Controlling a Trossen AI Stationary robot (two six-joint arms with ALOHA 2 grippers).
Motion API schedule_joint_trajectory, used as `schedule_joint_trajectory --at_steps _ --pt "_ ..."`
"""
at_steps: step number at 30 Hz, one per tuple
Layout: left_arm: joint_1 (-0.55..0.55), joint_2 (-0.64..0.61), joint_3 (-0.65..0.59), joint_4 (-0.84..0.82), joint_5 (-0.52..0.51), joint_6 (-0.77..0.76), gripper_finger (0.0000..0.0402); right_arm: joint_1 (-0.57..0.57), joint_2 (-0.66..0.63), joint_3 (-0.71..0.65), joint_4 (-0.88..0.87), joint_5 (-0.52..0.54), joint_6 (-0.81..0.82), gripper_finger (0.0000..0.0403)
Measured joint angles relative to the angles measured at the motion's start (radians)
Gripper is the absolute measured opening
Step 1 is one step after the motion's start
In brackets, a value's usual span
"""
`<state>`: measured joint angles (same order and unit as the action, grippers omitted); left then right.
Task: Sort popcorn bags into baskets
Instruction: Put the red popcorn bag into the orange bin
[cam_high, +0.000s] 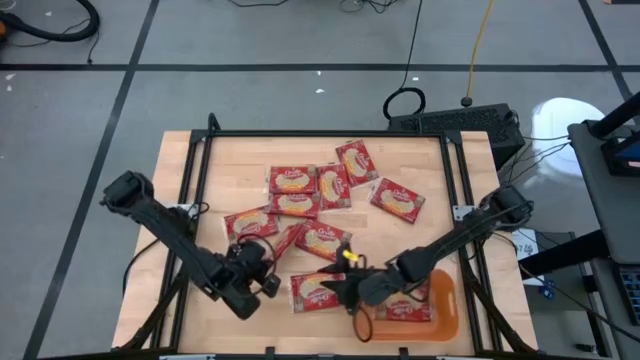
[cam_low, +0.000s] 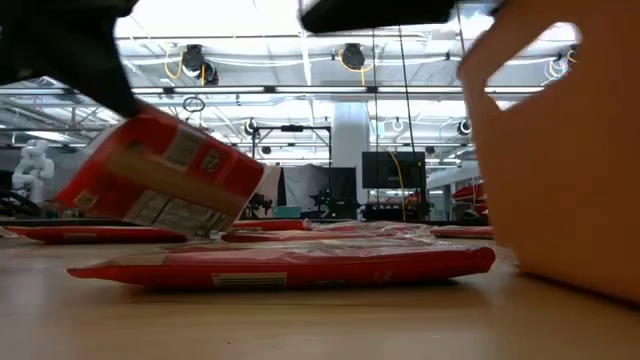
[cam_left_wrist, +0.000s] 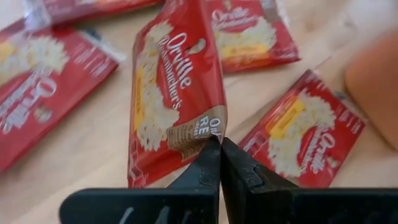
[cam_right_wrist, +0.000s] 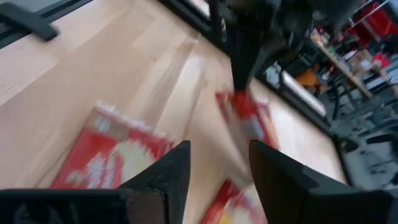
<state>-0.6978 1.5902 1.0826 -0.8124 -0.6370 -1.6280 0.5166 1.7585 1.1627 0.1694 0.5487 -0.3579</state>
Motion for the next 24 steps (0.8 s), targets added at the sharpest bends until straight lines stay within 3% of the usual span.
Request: schedule_joint_trajectory --at_steps 7,19,24 --pt "0.046 0.000 0.000 0.065 -0.001 0.140 0.0001 -0.066 0.035 0.142 -0.148 -0.044 -0.074 0.0162" --pt "0.071 0.000 0.001 0.160 -0.001 0.314 0.0001 -0.221 0.074 0.147 -0.153 -0.216 -0.129 0.0162" --pt "0.070 0.000 0.001 0.179 -0.001 0.356 0.0001 -0.294 0.074 0.147 -0.166 -0.351 -0.160 0.0162"
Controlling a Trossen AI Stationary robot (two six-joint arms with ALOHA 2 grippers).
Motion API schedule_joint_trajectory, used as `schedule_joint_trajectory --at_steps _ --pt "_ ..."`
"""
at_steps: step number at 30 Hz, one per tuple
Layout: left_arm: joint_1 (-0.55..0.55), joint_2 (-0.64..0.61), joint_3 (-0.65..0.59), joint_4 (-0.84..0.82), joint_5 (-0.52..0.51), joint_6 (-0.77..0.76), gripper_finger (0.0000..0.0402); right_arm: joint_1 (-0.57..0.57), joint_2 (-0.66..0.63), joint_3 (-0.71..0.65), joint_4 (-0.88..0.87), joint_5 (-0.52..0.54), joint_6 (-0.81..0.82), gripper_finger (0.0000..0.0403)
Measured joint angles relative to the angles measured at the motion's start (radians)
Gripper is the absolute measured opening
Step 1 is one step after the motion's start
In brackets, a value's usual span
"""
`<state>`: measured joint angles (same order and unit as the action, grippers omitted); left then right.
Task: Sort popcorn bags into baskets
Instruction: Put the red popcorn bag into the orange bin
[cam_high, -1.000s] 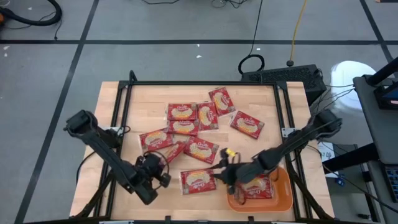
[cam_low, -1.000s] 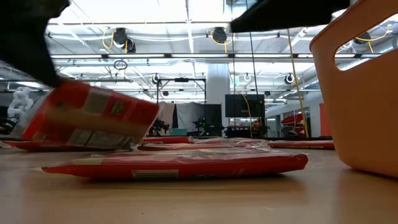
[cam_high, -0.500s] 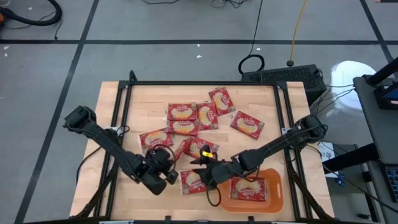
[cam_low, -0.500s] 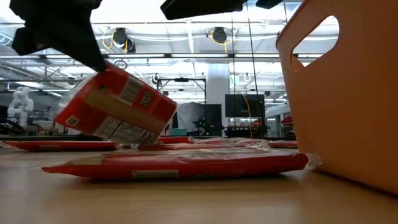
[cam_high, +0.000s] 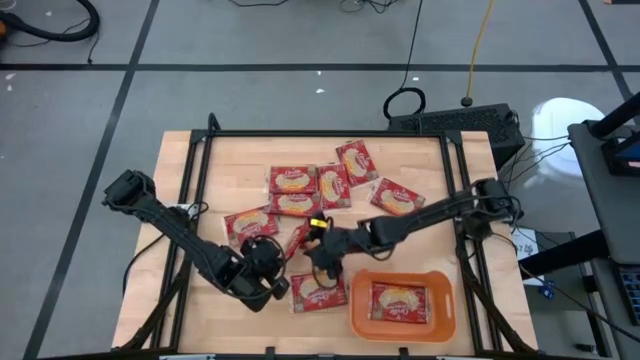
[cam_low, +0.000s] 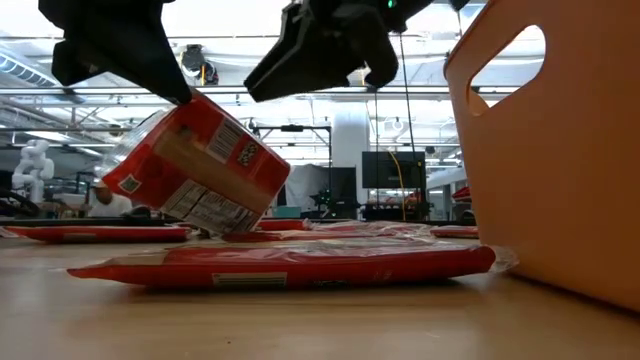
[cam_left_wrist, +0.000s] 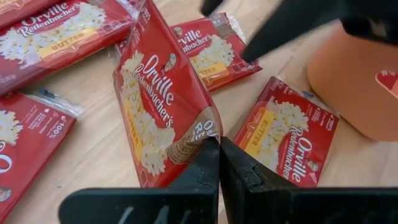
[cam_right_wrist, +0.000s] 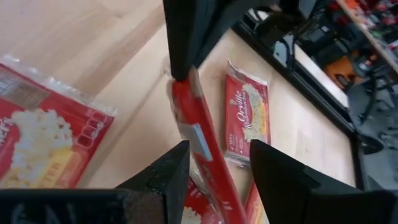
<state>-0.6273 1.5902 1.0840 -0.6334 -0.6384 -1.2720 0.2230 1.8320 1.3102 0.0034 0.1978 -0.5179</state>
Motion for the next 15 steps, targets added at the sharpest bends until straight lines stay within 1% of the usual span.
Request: schedule_joint_trajectory --at_steps 5,7,9,11,15 --pt "0.000 0.000 0.000 0.000 0.000 0.012 0.0001 -0.046 0.007 0.000 -0.020 -0.149 -0.068 0.0164" --pt "0.000 0.000 0.000 0.001 0.000 0.021 0.0001 -0.057 0.029 0.002 0.002 -0.170 -0.094 0.0169" --pt "0.000 0.000 0.000 0.001 0.000 0.032 0.0001 -0.064 0.058 0.000 0.013 -0.174 -0.125 0.0180" --pt "0.001 0.000 0.000 0.001 0.000 0.039 0.0001 -0.067 0.086 0.000 0.063 -0.163 -0.155 0.0193" --pt "0.001 -0.002 0.001 0.004 0.000 0.046 0.0001 -0.067 0.136 0.000 0.132 -0.068 -0.187 0.0206"
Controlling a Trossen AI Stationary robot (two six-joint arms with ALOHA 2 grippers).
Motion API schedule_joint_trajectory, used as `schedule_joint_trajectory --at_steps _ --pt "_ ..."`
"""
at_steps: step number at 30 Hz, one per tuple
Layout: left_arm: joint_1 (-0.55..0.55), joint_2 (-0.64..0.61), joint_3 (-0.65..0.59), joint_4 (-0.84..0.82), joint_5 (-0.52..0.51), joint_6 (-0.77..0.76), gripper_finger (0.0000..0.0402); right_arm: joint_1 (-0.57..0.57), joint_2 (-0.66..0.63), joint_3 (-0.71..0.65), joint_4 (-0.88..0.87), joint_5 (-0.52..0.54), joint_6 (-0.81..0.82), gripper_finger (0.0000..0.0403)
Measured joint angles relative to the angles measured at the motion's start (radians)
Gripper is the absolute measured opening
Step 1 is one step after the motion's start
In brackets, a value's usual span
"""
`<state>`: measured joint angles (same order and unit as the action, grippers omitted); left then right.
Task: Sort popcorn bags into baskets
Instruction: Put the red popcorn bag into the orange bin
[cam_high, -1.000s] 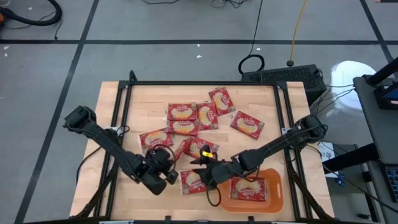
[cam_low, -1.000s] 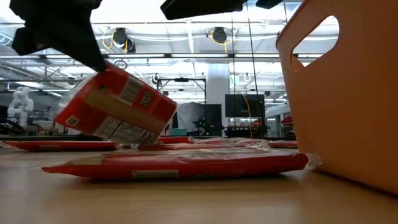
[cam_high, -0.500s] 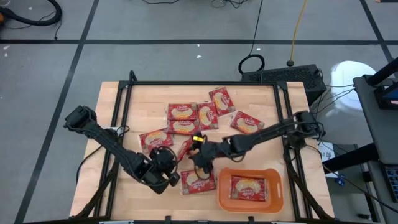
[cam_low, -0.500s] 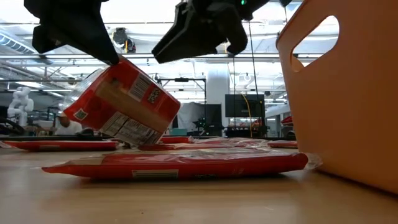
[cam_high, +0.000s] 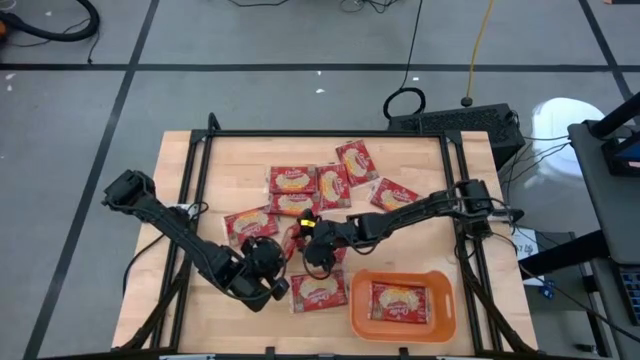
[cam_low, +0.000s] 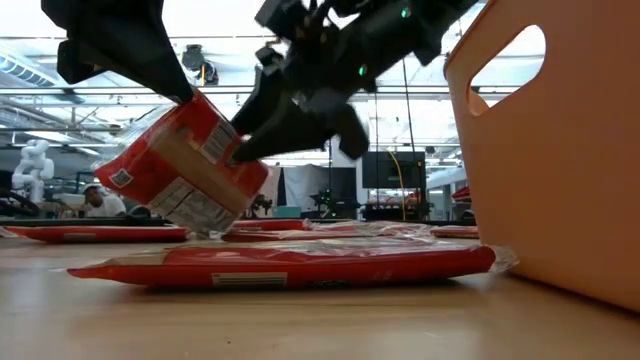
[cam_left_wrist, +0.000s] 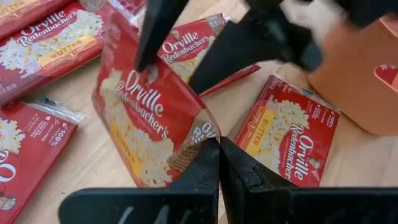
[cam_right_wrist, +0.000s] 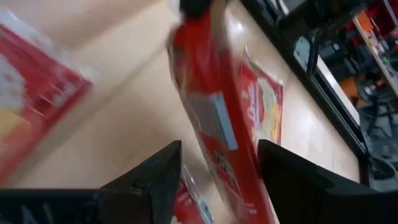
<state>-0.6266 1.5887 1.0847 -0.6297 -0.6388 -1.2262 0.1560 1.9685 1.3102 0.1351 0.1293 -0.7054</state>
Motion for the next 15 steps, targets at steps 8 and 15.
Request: schedule_joint_trajectory --at_steps 8,15 --pt "0.002 0.000 0.000 0.004 0.002 0.039 0.0001 0.002 0.010 0.000 0.060 -0.007 -0.054 0.0206" --pt "0.011 0.000 0.000 0.006 0.003 0.059 0.0004 -0.001 0.022 0.000 0.032 -0.057 -0.067 0.0158"
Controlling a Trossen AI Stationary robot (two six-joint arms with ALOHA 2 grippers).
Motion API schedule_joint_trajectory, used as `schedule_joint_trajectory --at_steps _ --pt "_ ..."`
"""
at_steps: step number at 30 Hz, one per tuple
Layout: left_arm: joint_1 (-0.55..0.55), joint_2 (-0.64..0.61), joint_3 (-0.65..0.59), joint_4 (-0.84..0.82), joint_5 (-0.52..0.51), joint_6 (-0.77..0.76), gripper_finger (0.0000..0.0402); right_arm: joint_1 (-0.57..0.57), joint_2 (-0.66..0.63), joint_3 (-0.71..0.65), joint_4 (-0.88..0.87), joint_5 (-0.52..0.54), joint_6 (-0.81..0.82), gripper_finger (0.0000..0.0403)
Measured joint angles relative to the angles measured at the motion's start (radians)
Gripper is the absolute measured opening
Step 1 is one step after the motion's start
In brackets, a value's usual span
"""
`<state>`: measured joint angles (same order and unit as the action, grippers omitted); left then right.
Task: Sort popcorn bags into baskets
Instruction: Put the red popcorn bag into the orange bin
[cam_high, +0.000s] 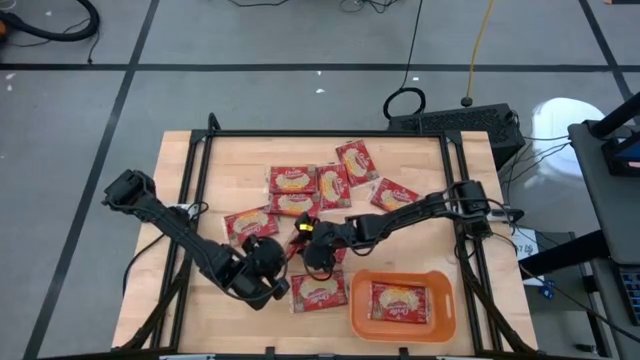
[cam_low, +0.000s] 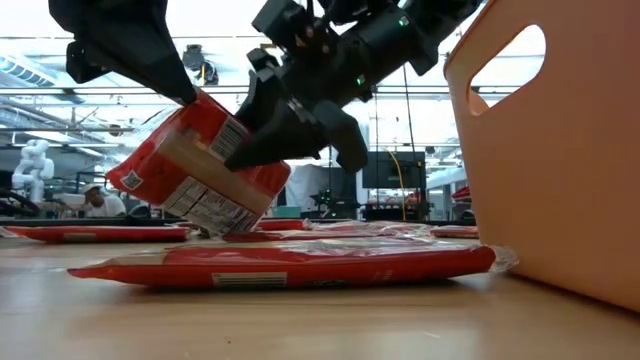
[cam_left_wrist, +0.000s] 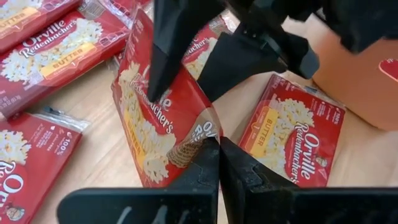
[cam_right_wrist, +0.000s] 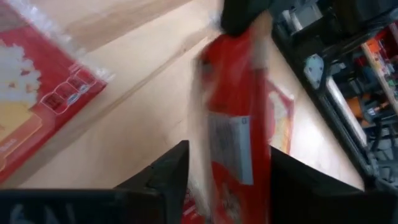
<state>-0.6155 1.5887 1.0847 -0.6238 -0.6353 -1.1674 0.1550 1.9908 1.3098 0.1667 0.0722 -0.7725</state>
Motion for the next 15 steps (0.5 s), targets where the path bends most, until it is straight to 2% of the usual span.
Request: schedule_joint_trajectory --at_steps 9,15 --pt "0.001 0.000 0.000 0.068 -0.004 0.090 0.0005 -0.024 -0.001 0.000 -0.025 -0.024 0.029 0.0100" --pt "0.002 0.000 0.000 0.086 -0.037 0.104 0.0007 -0.019 -0.002 0.000 -0.038 -0.023 0.018 0.0045"
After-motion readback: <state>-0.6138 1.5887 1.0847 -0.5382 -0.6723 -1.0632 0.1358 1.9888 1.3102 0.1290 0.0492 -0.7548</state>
